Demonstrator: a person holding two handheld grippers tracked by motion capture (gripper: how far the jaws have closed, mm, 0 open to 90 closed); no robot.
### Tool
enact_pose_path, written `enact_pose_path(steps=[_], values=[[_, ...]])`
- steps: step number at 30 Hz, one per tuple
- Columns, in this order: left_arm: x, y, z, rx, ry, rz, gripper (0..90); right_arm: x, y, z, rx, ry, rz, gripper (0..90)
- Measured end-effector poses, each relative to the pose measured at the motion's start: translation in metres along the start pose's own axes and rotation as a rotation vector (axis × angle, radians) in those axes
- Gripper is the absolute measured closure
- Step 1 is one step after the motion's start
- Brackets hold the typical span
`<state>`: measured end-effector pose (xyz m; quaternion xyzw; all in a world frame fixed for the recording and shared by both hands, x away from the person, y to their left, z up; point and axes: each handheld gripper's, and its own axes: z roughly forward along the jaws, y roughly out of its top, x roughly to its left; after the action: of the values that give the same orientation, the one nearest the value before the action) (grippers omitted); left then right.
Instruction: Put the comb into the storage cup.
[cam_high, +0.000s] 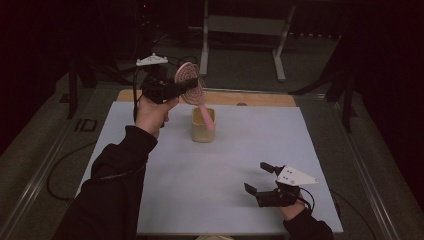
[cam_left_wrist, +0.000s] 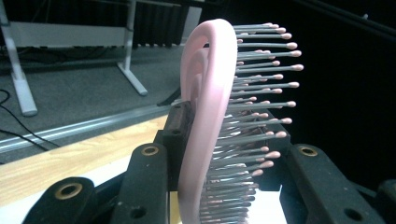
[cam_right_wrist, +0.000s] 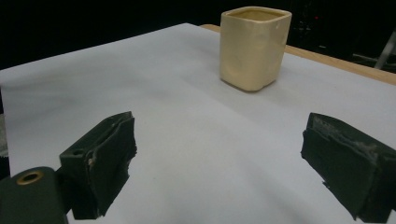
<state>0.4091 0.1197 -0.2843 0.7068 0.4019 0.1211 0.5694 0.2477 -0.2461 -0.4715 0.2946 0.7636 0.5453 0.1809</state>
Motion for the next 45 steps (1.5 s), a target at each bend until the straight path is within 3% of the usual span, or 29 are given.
enact_pose_path(steps=[17,24,36,45], values=[[0.012,0.01,0.009,-0.027,0.048,-0.021,65.8,0.0,0.0,0.0,0.0,0.005,0.002,9.6],[0.014,0.012,0.013,-0.036,0.081,-0.001,65.8,0.0,0.0,0.0,-0.003,0.006,0.006,9.6],[0.019,0.008,0.022,-0.03,0.132,0.004,65.8,0.0,0.0,-0.001,-0.001,0.007,0.005,9.6],[0.024,0.002,0.029,-0.024,0.143,-0.006,65.7,-0.001,-0.001,0.0,0.002,0.008,0.0,9.6]])
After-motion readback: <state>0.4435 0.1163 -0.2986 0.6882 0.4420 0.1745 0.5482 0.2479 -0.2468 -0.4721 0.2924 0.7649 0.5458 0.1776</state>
